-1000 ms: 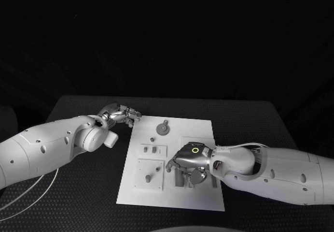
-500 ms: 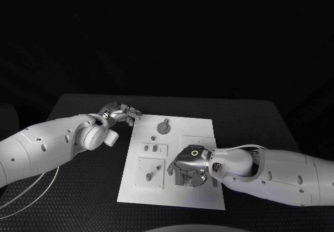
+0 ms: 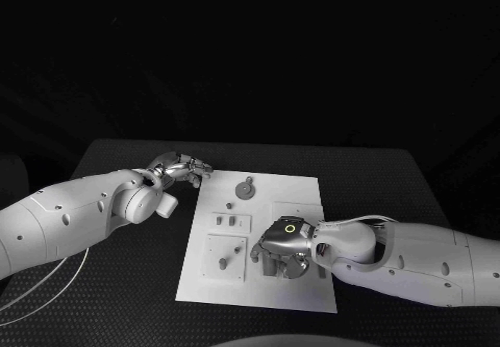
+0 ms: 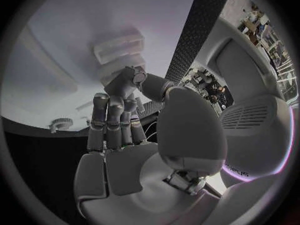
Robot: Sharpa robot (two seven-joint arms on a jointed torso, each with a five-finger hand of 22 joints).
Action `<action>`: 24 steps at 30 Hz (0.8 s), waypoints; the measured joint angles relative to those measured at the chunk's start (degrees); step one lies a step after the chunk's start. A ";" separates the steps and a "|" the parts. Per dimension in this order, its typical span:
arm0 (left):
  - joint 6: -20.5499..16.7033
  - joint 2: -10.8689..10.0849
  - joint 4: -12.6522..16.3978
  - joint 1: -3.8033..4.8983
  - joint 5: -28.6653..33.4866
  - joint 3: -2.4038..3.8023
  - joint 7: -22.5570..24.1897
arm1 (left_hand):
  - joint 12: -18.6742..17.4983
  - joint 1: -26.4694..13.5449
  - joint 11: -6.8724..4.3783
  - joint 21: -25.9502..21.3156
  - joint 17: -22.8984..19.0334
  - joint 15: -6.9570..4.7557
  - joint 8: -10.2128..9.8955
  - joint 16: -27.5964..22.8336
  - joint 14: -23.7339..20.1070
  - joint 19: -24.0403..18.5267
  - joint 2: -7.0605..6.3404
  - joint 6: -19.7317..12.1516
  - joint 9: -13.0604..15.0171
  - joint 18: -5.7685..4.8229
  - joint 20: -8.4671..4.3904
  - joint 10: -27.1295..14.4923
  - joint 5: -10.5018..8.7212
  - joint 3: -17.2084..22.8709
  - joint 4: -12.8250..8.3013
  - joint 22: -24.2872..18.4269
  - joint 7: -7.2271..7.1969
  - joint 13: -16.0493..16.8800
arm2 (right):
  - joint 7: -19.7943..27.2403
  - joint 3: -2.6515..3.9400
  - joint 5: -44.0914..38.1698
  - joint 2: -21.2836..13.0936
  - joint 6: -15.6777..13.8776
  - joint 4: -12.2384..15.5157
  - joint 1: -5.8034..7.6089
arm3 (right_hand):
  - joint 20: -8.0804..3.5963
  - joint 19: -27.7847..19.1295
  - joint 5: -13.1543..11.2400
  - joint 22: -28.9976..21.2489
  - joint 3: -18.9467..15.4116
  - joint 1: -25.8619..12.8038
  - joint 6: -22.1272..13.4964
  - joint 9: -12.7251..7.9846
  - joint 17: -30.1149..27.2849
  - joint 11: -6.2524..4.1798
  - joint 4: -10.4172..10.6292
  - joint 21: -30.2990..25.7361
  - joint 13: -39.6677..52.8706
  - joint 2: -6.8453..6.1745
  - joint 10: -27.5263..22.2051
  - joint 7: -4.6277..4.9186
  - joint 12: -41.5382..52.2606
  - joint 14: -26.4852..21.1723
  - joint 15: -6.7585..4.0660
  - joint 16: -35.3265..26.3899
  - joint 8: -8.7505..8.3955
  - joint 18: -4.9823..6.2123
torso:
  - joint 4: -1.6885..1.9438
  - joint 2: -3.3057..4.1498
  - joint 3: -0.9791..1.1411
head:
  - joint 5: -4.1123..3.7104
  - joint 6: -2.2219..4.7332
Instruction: Assemble the parts on the task board
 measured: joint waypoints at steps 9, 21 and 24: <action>0.05 -0.01 0.01 0.00 0.00 -0.01 -0.01 | 0.00 0.00 0.00 0.00 0.03 0.00 0.00 0.00 0.00 0.00 0.00 0.00 0.00 0.00 0.00 0.00 0.00 0.00 0.00 -0.01 0.01 -0.01 | 0.10 -0.01 -1.11 0.08 -0.18 -0.14 -0.04 | -0.21 0.64 0.00 0.19 0.45 -0.32 4.29 0.56 -0.52 -0.01 0.45 1.02 -0.68 0.32 0.03 1.50 1.54 0.00 0.00 1.50 2.29 -0.02 | -0.03 -0.01 0.01 | 0.04 -0.13; 0.08 -0.10 0.06 0.00 0.00 -0.01 -0.01 | 0.00 0.00 0.00 0.00 0.04 0.00 0.00 0.00 0.00 0.00 0.00 0.01 0.01 0.00 0.00 0.00 0.00 -0.16 0.15 0.04 0.01 0.04 | -0.67 -0.06 -4.38 0.30 -0.28 0.05 -0.09 | -0.63 1.48 0.00 0.23 0.84 -1.47 7.47 0.67 -1.29 -0.20 0.83 1.77 -1.72 0.98 0.82 1.15 2.57 0.50 -0.49 2.39 4.00 -0.08 | -0.06 -0.03 -0.02 | 0.08 -0.36; 0.11 -0.16 0.09 0.00 0.00 -0.02 -0.04 | 0.00 0.00 0.00 0.00 0.03 0.00 0.00 0.00 0.00 0.00 0.00 0.01 0.01 0.00 0.00 0.00 0.00 -0.16 0.15 0.04 0.01 0.04 | -1.28 -0.08 -5.43 0.38 -0.28 0.22 -0.11 | -0.72 1.57 0.00 0.23 0.85 -1.84 7.68 0.67 -1.38 -0.10 1.06 1.79 -1.87 0.73 0.94 0.95 2.69 0.50 -0.49 2.71 4.00 -0.12 | -0.06 -0.03 -0.02 | 0.04 -0.37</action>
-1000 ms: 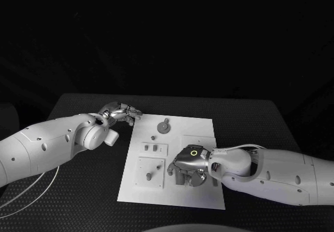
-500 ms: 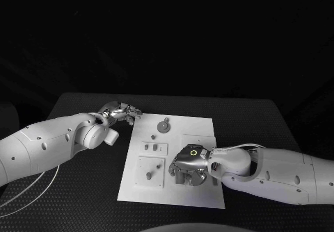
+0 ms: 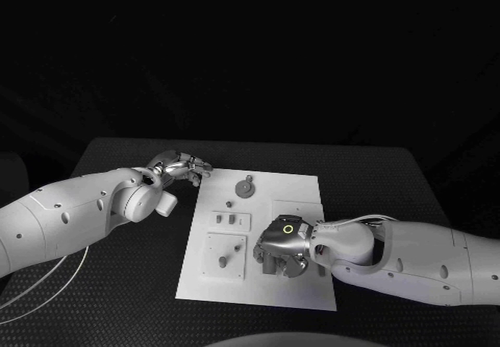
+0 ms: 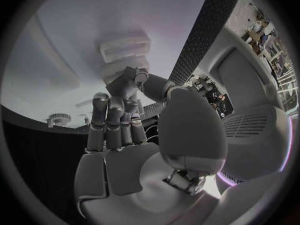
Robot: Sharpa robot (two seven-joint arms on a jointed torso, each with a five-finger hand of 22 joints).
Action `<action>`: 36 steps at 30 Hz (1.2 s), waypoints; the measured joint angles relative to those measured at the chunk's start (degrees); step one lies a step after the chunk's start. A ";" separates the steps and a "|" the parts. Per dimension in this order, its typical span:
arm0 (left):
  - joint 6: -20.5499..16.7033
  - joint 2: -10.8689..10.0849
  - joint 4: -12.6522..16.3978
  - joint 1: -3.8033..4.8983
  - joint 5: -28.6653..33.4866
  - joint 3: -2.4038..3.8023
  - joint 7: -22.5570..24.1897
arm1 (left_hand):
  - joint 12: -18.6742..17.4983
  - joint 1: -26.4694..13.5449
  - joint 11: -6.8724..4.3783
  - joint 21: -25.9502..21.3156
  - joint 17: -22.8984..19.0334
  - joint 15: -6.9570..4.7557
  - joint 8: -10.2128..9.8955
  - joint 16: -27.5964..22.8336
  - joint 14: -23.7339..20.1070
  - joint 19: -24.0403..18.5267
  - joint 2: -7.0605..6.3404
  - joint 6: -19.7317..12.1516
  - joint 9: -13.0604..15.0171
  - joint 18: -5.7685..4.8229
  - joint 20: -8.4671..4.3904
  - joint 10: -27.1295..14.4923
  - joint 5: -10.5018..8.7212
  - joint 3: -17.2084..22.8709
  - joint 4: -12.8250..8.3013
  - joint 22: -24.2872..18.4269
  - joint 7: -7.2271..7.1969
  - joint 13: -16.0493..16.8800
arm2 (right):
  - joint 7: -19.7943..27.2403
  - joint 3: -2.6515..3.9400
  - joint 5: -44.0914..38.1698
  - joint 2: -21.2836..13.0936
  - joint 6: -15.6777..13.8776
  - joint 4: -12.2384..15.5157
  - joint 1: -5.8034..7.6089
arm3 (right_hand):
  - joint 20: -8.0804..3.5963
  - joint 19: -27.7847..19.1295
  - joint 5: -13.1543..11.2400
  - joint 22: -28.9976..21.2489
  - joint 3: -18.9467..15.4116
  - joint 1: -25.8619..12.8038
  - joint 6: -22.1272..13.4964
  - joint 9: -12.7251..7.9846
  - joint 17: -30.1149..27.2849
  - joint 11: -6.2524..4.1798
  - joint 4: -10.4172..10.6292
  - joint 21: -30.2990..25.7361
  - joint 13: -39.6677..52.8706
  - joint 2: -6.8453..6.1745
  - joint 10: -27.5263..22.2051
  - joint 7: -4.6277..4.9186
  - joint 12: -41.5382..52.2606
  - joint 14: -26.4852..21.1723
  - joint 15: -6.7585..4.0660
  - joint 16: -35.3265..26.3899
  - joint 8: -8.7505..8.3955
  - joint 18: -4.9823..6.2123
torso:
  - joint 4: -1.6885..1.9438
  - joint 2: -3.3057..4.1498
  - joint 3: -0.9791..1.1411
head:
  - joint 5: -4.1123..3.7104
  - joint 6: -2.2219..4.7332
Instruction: Assemble the parts on the task board
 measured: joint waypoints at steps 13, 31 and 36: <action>0.07 -0.09 0.03 0.00 0.00 0.00 -0.08 | 0.00 0.00 0.22 0.00 0.04 0.00 0.00 0.00 0.00 0.00 0.00 0.00 -0.06 -0.01 0.00 -0.22 0.00 0.00 0.00 0.04 0.00 -0.01 | -2.35 -0.07 -3.10 0.05 -0.05 0.70 -0.09 | 0.00 0.00 -0.01 0.00 -0.44 -1.45 0.61 -0.32 -0.44 -0.01 0.02 -0.01 -0.52 -0.64 0.19 0.00 0.19 0.00 0.00 0.24 0.00 -0.18 | 0.02 -0.01 -0.03 | 0.13 -0.06; 0.11 -0.06 0.03 0.00 0.00 -0.01 -0.14 | 0.00 0.00 0.22 0.00 0.09 0.00 0.00 0.00 0.00 0.00 0.00 -0.20 -0.05 -0.02 0.00 -0.22 0.00 0.00 -0.01 0.03 0.21 -0.02 | -3.34 -0.06 -4.28 -0.72 -0.07 1.37 -0.06 | 0.01 -0.01 -0.02 -0.45 0.40 -2.04 1.07 -1.19 -1.55 0.19 0.17 -0.02 -1.57 -0.65 0.00 0.26 0.59 0.00 0.00 0.81 -0.74 -0.33 | 0.03 0.01 0.00 | 0.04 0.01; 0.12 -0.07 0.03 0.00 0.00 -0.02 -0.15 | 0.00 0.00 0.22 0.00 0.09 0.00 0.00 0.00 0.00 0.00 0.00 -0.20 -0.05 -0.02 0.00 -0.22 0.00 0.00 -0.01 0.08 0.21 -0.02 | -3.44 -0.09 -4.09 -1.53 -1.05 1.66 0.68 | 0.01 -0.01 -0.06 -0.56 0.80 -2.04 1.42 -1.23 -1.77 -0.10 0.58 -0.02 -1.85 -0.65 0.28 -0.08 0.88 0.00 0.00 0.80 -0.58 -0.34 | 0.03 0.01 0.02 | -0.03 0.14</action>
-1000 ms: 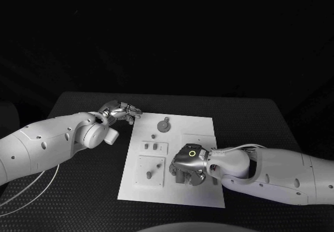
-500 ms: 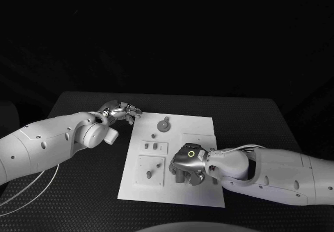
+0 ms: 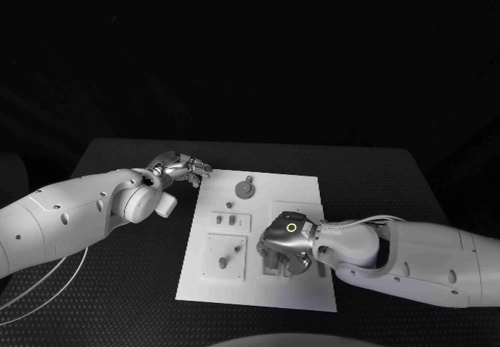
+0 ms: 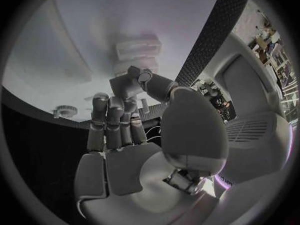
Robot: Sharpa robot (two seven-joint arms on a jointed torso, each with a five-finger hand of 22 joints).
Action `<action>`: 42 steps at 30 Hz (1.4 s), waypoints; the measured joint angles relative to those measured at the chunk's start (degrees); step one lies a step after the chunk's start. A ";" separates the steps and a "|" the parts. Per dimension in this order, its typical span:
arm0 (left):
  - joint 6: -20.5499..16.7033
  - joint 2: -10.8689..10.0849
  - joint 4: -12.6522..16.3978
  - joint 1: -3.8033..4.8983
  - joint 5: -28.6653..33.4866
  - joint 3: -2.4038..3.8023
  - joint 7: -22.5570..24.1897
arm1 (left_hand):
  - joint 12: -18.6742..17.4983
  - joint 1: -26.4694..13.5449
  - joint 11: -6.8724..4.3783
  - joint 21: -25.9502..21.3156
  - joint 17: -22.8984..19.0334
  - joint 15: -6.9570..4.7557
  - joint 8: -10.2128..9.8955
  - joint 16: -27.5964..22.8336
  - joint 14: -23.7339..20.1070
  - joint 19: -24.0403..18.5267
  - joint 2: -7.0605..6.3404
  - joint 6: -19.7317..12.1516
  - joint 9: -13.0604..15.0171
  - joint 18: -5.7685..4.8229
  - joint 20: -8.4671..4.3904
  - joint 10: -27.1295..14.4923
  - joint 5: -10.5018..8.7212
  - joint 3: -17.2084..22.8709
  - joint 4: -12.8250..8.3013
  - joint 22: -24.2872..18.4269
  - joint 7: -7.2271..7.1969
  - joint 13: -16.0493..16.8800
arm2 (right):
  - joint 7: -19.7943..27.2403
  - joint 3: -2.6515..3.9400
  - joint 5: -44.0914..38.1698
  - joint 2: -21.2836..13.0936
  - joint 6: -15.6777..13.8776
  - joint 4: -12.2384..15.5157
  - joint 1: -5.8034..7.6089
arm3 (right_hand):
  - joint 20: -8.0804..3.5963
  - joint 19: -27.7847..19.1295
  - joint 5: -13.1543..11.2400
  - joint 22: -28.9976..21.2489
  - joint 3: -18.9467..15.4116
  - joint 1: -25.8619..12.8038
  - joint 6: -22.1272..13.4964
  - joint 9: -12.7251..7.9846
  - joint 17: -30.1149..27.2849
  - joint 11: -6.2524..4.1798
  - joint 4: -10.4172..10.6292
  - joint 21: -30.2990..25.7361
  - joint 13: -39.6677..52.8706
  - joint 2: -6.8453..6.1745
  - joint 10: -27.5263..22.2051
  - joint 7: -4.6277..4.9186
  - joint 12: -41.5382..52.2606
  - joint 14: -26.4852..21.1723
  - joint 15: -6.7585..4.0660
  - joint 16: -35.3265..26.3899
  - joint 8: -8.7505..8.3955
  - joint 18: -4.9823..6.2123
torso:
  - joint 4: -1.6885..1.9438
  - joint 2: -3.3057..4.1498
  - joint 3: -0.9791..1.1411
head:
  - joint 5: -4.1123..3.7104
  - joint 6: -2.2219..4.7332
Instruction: Assemble the parts on the task board
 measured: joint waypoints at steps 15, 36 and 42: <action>0.07 0.01 -0.04 0.00 0.00 -0.03 -0.05 | 0.00 0.00 0.00 -0.22 0.04 0.00 0.00 -0.22 0.00 0.00 0.00 0.00 -0.05 0.00 0.00 0.00 0.00 0.00 0.00 -0.01 0.00 -0.01 | 1.16 0.02 2.29 -1.31 -2.14 1.08 1.44 | -0.22 0.22 0.00 -0.06 0.24 -0.15 0.19 -0.11 -0.25 0.00 0.24 0.22 -0.31 -0.15 0.00 -0.19 -0.02 0.00 0.00 0.00 0.03 -0.05 | 0.02 0.01 -0.01 | -0.06 0.18; 0.24 0.08 -0.09 0.00 0.00 -0.05 -0.13 | 0.00 0.00 -0.01 -0.22 0.03 0.00 0.00 -0.22 0.00 0.00 0.00 0.00 -0.05 0.00 0.00 0.01 0.00 0.00 0.00 0.04 0.00 0.03 | 3.49 0.00 5.74 -0.01 -0.31 0.52 1.24 | -0.21 0.21 -0.01 -0.11 0.23 -0.82 0.20 -0.27 -0.64 0.00 0.23 0.22 -0.71 0.07 0.00 -0.19 -0.03 -0.19 0.20 -0.01 -0.36 -0.05 | 0.01 0.02 -0.02 | -0.09 -0.01; 0.29 0.10 -0.14 0.00 0.00 -0.05 -0.14 | 0.00 0.00 -0.01 -0.22 0.08 0.00 0.00 -0.22 0.00 0.00 0.00 0.00 -0.10 0.00 0.00 0.01 0.00 0.00 0.00 0.03 0.00 0.03 | 3.55 0.00 5.74 0.13 0.00 0.01 0.94 | -0.21 0.21 -0.01 -0.11 0.22 -0.82 0.17 -0.26 -0.70 -0.21 0.22 0.22 -0.74 0.07 -0.21 -0.16 -0.03 -0.19 0.20 -0.01 -0.28 -0.05 | 0.02 0.03 0.00 | -0.13 -0.18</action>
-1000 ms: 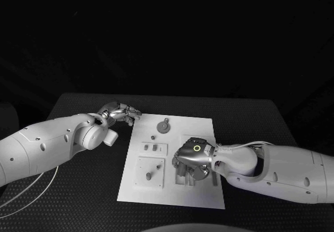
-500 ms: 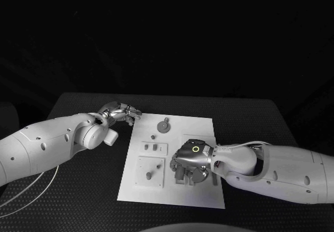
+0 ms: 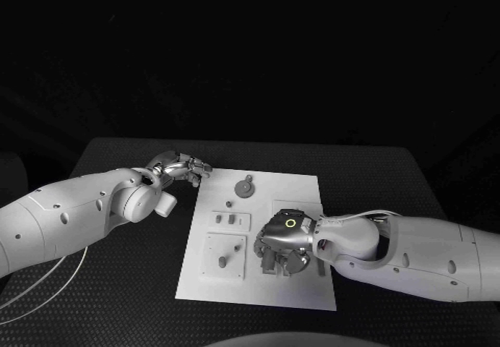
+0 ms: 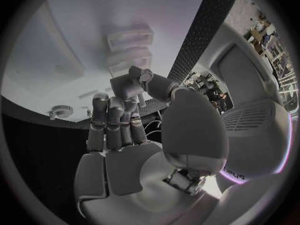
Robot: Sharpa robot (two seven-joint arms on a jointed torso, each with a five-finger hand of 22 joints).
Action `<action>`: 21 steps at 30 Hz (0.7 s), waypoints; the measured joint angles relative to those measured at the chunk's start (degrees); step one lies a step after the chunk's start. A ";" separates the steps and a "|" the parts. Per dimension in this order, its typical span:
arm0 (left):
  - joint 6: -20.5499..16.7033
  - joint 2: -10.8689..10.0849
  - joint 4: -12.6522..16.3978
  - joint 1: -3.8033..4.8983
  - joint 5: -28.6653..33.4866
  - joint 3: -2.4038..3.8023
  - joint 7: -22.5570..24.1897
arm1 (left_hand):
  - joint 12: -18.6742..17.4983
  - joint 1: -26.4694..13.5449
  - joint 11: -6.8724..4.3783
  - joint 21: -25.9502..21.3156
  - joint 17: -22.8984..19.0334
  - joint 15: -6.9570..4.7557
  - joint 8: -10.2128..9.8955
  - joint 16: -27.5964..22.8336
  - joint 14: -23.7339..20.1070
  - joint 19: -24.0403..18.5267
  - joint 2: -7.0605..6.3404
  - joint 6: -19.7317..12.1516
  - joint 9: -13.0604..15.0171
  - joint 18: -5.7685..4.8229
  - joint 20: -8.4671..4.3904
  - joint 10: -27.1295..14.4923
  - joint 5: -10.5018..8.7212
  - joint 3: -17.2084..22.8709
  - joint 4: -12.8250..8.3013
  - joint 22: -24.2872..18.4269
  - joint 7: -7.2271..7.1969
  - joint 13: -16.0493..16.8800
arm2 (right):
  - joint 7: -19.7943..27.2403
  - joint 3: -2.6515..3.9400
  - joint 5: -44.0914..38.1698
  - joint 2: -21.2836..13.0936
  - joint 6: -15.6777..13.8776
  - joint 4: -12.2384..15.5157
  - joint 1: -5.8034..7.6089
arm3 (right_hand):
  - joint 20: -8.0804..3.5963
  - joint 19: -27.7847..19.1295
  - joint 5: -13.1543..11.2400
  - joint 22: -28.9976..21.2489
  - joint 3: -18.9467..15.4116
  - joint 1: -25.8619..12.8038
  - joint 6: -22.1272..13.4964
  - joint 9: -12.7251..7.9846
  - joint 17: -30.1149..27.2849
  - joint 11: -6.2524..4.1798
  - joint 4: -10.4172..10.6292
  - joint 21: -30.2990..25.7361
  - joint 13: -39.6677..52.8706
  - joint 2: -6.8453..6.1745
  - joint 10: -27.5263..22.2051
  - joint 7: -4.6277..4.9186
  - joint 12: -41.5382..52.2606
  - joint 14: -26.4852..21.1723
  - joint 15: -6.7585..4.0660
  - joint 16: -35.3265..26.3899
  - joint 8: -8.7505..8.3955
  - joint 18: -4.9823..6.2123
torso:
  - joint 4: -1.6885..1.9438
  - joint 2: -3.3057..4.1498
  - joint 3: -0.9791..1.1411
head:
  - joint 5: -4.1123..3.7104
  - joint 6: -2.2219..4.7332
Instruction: Assemble the parts on the task board
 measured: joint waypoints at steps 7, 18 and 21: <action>0.08 0.03 -0.05 -0.01 0.00 0.00 -0.01 | 0.00 0.00 0.00 0.00 0.00 0.00 0.00 0.00 0.00 0.00 0.00 -0.18 0.00 0.00 0.00 0.00 0.00 -0.15 0.15 0.05 -0.18 -0.01 | 0.22 0.00 0.13 0.19 0.45 -0.16 -0.64 | 0.26 -0.28 0.00 -0.01 0.15 0.00 -0.05 0.00 -0.21 0.22 -0.16 0.00 -0.23 0.00 -0.22 0.05 0.00 -0.40 0.00 0.00 0.07 0.00 | -0.01 0.00 0.01 | 0.01 -0.12; 0.19 0.03 -0.07 -0.01 0.00 0.00 -0.04 | 0.00 0.00 0.00 0.00 0.04 0.00 0.00 0.00 0.00 0.00 0.00 -0.18 0.01 0.00 0.00 0.00 0.00 -0.15 0.15 0.05 -0.18 -0.01 | 0.35 0.07 0.42 0.22 0.89 -0.67 -1.11 | 0.22 -0.63 0.00 -0.05 0.47 0.01 0.10 -0.02 -0.41 0.00 -0.63 0.00 -0.46 -0.01 -0.42 -0.10 0.00 -0.60 0.19 0.00 0.07 -0.01 | -0.04 -0.02 0.01 | 0.02 -0.24; 0.21 0.03 -0.07 -0.01 0.00 0.00 -0.05 | 0.00 0.00 0.00 0.00 0.04 0.00 0.00 0.00 0.00 0.00 0.00 -0.18 0.01 0.00 0.00 0.00 0.00 -0.15 0.15 0.04 -0.18 -0.02 | 0.37 0.03 0.48 0.18 1.01 -0.81 -1.16 | 0.41 -0.85 0.00 -0.05 0.79 0.04 0.11 -0.02 -0.51 0.11 -0.95 0.00 -0.56 0.02 -0.53 -0.11 0.00 -0.80 0.40 0.22 0.07 -0.01 | -0.03 -0.03 0.01 | 0.02 -0.24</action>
